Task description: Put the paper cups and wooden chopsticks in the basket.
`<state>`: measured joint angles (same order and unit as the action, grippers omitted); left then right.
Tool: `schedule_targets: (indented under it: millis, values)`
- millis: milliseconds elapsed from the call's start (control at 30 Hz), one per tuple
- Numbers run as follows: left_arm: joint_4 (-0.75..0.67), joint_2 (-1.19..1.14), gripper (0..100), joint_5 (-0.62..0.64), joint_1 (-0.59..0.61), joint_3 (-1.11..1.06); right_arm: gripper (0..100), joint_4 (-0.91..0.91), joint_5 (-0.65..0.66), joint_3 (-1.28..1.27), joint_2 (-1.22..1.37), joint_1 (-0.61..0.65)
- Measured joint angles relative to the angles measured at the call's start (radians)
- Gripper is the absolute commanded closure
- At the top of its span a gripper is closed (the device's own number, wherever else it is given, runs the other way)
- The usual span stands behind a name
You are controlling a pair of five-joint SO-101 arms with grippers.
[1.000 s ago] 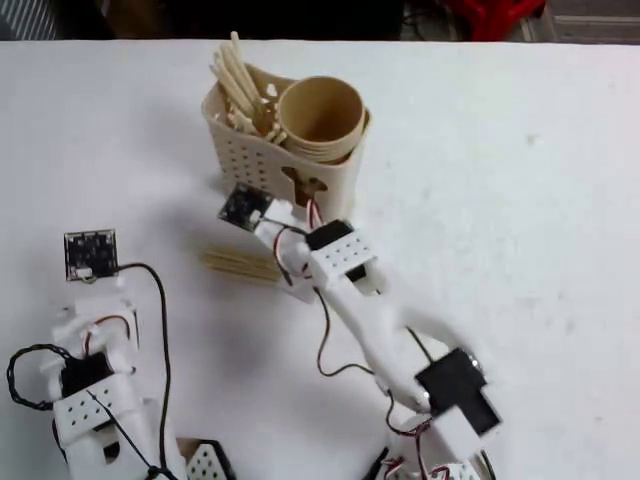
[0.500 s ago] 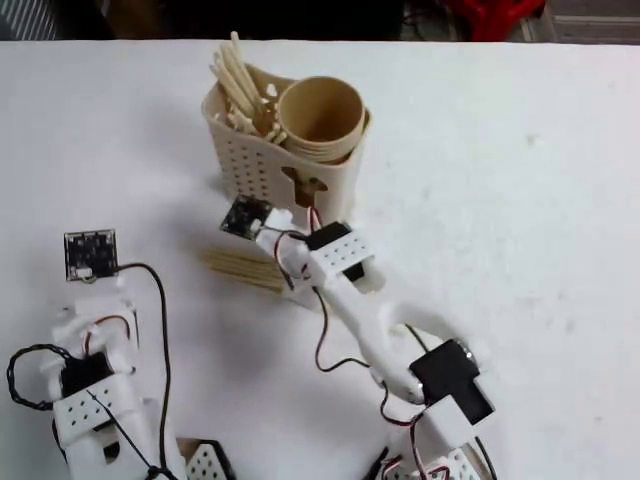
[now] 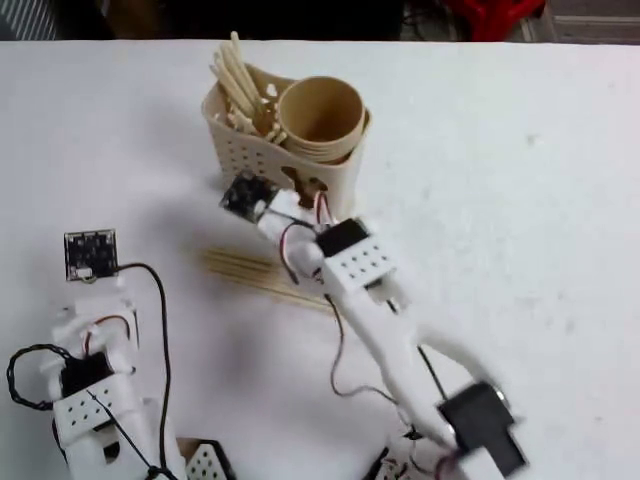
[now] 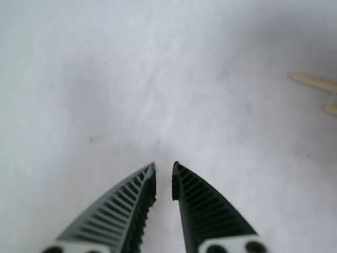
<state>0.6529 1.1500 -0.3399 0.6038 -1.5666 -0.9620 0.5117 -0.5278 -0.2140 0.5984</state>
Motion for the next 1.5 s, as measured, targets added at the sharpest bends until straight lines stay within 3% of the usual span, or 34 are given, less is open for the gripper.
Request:
schedule_targets:
  millis: [167, 367, 667, 767, 1000, 1333, 1500]
  values:
    - [0.000, 0.000, 92, 0.000, 0.000, 0.000, 98.1, 0.000, -0.084, 0.011, -0.219, 0.044]
    - [0.000, 0.000, 92, 0.000, 0.000, 0.000, 98.1, 0.083, -0.221, 0.203, -0.359, 0.147]
    - [0.000, 0.000, 92, 0.000, 0.000, 0.000, 98.1, 0.586, -0.239, 0.428, -0.150, 0.075]
    - [0.000, 0.000, 92, 0.000, 0.000, 0.000, 98.1, 0.667, -0.239, 0.529, -0.061, 0.048]
    - [0.000, 0.000, 92, 0.000, 0.000, 0.000, 98.1, 0.694, -0.239, 0.770, 0.037, 0.044]
    - [0.000, 0.000, 92, 0.000, 0.000, 0.000, 97.4, 0.632, -0.239, 0.760, 0.180, 0.005]
    - [0.000, 0.000, 92, 0.000, 0.000, 0.000, 84.4, 0.526, -0.239, 0.755, 0.199, -0.026]
